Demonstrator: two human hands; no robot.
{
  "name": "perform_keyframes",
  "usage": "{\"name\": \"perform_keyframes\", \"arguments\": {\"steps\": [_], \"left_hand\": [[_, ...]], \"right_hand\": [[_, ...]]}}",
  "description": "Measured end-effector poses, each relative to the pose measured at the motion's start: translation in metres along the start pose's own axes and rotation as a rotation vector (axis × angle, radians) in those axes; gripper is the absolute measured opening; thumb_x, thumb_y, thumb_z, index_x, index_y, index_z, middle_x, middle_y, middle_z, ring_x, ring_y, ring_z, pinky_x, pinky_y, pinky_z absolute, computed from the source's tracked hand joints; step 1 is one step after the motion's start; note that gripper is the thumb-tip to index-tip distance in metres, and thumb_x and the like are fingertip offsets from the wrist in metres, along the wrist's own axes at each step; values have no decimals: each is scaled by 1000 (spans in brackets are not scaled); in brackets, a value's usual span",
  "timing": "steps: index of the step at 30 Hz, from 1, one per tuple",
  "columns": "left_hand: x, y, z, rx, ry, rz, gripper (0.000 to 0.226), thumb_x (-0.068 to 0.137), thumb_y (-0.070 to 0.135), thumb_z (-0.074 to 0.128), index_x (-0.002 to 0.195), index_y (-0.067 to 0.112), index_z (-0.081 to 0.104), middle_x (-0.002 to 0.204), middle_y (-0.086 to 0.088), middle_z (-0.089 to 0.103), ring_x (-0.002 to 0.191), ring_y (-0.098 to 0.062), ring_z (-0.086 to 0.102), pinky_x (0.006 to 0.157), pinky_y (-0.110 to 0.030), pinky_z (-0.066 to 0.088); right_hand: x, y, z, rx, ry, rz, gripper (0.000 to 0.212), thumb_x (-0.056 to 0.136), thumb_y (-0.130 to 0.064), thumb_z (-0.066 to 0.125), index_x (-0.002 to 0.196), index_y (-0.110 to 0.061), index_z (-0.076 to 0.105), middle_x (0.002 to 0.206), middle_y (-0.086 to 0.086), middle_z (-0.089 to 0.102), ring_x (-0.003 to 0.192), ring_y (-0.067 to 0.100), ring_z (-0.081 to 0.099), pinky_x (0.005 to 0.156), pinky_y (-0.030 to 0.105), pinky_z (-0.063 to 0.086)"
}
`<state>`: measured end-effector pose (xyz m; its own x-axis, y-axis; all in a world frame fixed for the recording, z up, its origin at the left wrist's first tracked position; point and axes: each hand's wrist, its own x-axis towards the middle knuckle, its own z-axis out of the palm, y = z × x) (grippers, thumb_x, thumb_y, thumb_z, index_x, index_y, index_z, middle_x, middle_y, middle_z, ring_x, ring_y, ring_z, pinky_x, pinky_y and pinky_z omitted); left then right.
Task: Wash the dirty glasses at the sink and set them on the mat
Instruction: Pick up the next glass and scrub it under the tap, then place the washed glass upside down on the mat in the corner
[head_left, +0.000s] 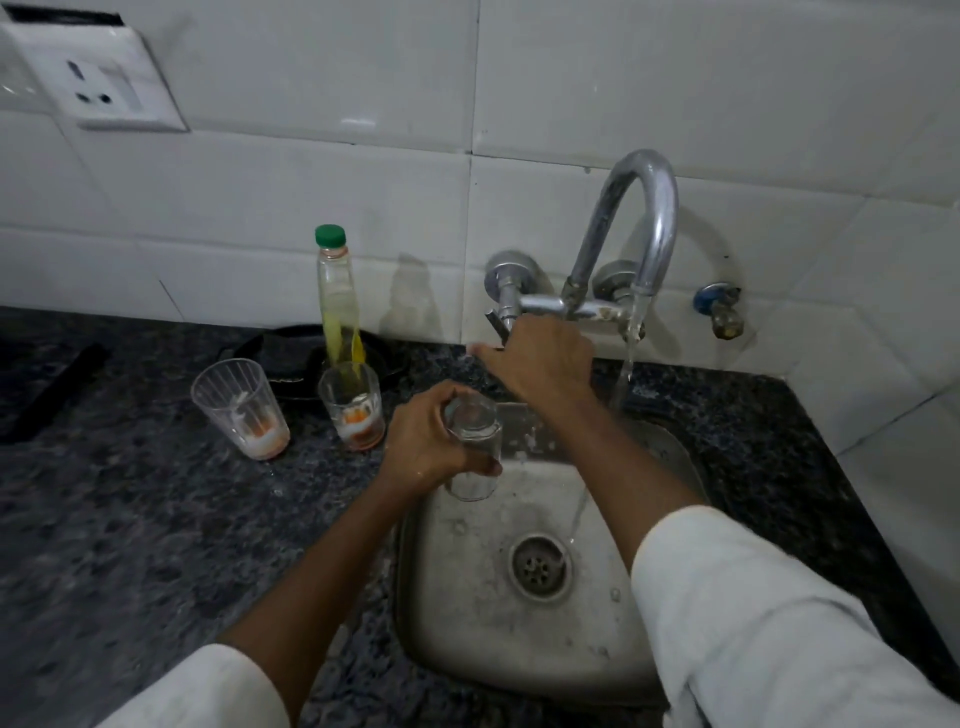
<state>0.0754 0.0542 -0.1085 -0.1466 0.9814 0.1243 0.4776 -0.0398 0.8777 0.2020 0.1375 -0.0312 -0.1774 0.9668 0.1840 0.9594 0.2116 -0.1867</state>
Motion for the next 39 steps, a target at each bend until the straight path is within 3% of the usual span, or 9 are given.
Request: {"name": "perform_keyframes", "arguments": {"steps": [2, 8, 11, 14, 20, 25, 29, 32, 39], "left_hand": [[3, 0, -3, -21, 0, 4, 71, 30, 47, 91, 96, 28, 70, 92, 11, 74, 86, -6, 70, 77, -38, 59], [10, -3, -11, -66, -5, 35, 68, 34, 40, 93, 96, 28, 70, 93, 11, 75, 86, -4, 70, 78, -40, 59], [9, 0, -17, -80, 3, 61, 70, 37, 41, 96, 99, 24, 70, 95, 9, 75, 87, -4, 70, 80, -36, 59], [5, 8, -23, -75, -2, 43, 75, 36, 46, 98, 101, 25, 70, 94, 10, 75, 86, 1, 69, 77, -25, 58], [-17, 36, -14, -58, -95, 109, 70, 42, 47, 96, 103, 26, 70, 96, 11, 75, 89, 0, 70, 85, -31, 58], [-51, 58, 3, -65, -173, 83, 64, 56, 49, 90, 111, 25, 69, 103, 8, 75, 95, -1, 70, 87, -23, 55], [-76, 75, -3, -296, -298, -56, 37, 93, 20, 67, 129, 16, 58, 116, -3, 72, 96, -9, 70, 79, -26, 58], [-91, 73, -28, -291, -218, -106, 20, 98, 24, 59, 116, 24, 65, 112, -2, 72, 92, -9, 66, 73, -26, 54], [-117, 43, -106, -273, -62, -152, 16, 93, 6, 65, 108, 9, 67, 89, -4, 70, 70, -1, 66, 57, -11, 47]], "right_hand": [[6, -6, 5, -51, 17, 9, 50, 96, -52, 45, 119, -11, 61, 89, 10, 67, 83, 29, 65, 69, 35, 50], [13, 0, 30, 481, -5, 240, 50, 98, -47, 39, 72, -10, 59, 74, 11, 64, 69, 31, 63, 57, 38, 46], [-3, 12, 28, 712, -137, 235, 39, 99, -36, 46, 85, -4, 64, 82, 16, 70, 66, 24, 64, 60, 40, 54], [-42, 36, 26, 757, -301, 113, 17, 96, -9, 53, 111, -12, 61, 109, 6, 68, 92, 15, 64, 70, 26, 51], [-106, 41, 37, 1099, -395, -7, 76, 55, -20, 93, 121, -32, 55, 117, -4, 69, 111, 13, 65, 92, 40, 55], [-136, 51, 19, 962, -151, -27, 54, 52, -22, 90, 93, -49, 67, 91, -15, 74, 88, 2, 70, 81, 38, 60], [-155, 64, 7, 888, -123, -13, 55, 46, -39, 89, 96, -30, 68, 86, -6, 75, 80, 9, 71, 73, 39, 60], [-163, 60, -9, 883, -111, -8, 55, 49, -21, 94, 95, -31, 66, 85, -11, 72, 78, -1, 68, 70, 24, 55], [-153, -3, -20, 791, -162, -157, 46, 46, -24, 95, 83, -28, 70, 86, 5, 74, 80, 19, 70, 73, 37, 56]]}}
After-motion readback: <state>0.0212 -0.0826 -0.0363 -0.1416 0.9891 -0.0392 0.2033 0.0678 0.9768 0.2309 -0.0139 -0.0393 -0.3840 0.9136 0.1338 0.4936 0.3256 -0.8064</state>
